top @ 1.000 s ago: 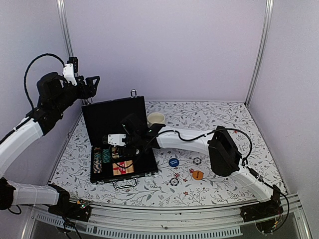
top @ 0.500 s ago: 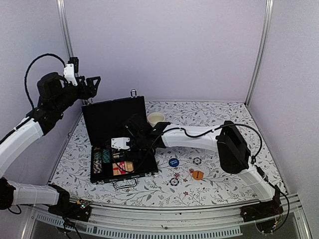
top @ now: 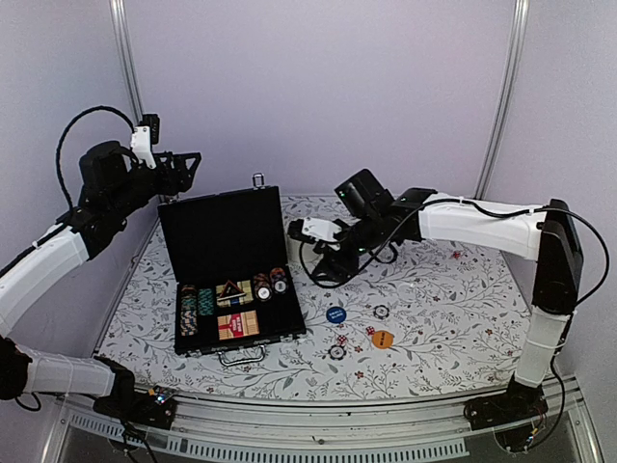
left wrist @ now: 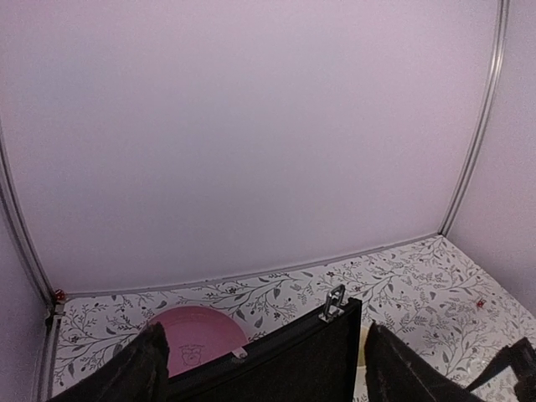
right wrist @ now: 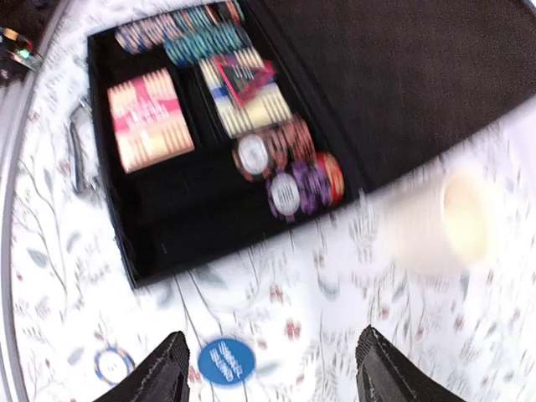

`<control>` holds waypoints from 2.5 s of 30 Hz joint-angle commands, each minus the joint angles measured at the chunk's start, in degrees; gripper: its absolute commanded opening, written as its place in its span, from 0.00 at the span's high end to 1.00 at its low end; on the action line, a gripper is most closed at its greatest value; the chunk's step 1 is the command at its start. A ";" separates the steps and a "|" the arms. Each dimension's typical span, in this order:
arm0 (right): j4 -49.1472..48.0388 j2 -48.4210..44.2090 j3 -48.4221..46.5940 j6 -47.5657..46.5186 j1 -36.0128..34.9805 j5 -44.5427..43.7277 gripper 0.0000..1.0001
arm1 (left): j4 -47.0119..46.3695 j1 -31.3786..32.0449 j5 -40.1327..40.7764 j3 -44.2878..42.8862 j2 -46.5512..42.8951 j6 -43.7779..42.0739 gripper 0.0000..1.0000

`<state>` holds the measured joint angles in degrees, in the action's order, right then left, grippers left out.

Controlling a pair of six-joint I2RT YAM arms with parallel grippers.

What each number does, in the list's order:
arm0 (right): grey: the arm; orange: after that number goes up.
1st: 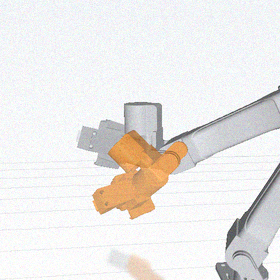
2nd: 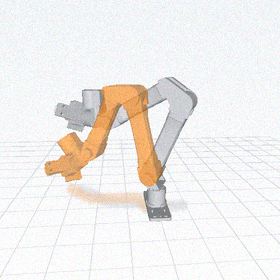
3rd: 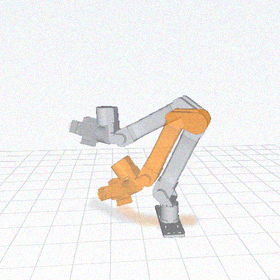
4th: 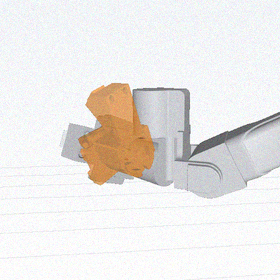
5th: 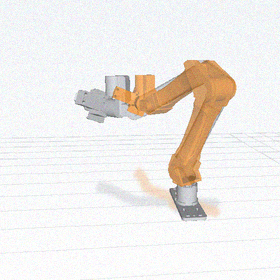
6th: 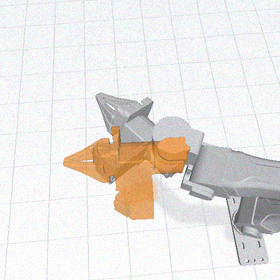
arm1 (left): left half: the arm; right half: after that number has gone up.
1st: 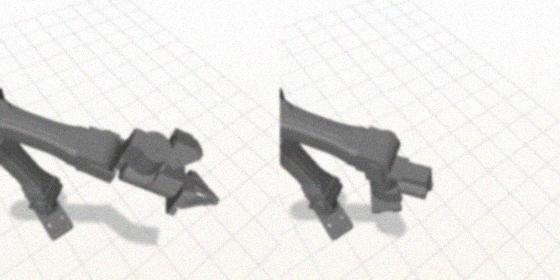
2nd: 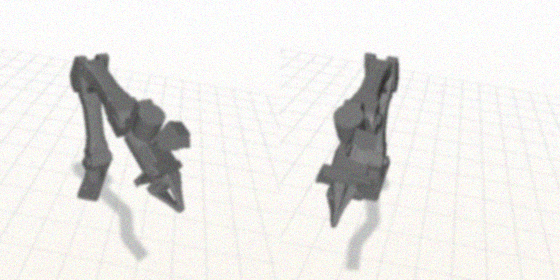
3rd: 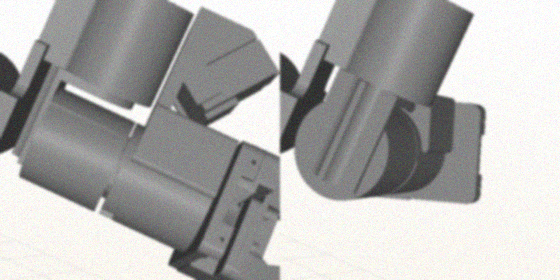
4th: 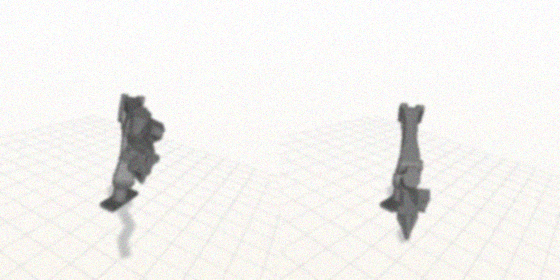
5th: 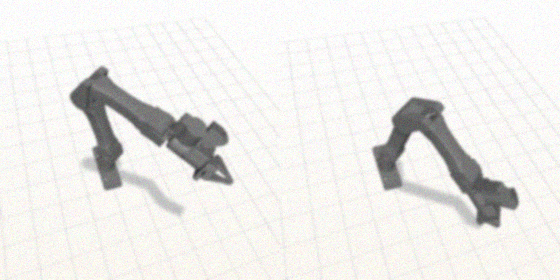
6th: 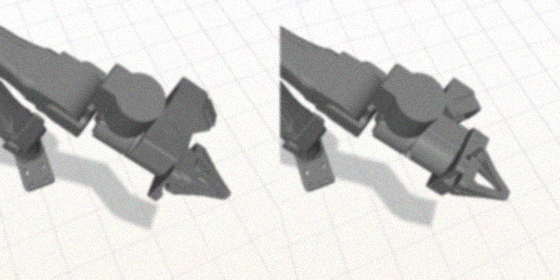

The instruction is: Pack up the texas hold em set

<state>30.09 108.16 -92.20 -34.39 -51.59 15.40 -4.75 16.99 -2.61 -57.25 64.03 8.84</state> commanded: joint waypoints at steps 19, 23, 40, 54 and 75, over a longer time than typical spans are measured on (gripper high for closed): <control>10.85 9.90 5.78 18.90 54.32 -1.58 0.45 | 0.40 1.29 -1.52 -0.77 1.79 0.04 0.20; 10.75 12.56 4.39 19.25 55.44 -2.63 0.45 | 0.36 1.30 -1.53 -0.75 2.02 0.04 0.20; 10.52 16.86 2.06 18.87 55.89 -3.84 0.63 | 0.45 1.37 -1.17 -0.84 2.24 -0.23 0.20; 8.42 16.39 3.54 16.41 55.01 -5.76 0.83 | 0.40 1.37 -1.03 -0.75 2.50 -0.27 0.20; 12.20 5.92 -2.35 8.02 18.75 3.52 0.89 | 0.34 0.88 -0.50 -0.58 3.12 -0.49 0.20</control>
<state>39.86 112.86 -90.63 -25.47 -31.53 18.81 -4.43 17.82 -3.64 -57.25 67.16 8.82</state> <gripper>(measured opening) 0.104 0.802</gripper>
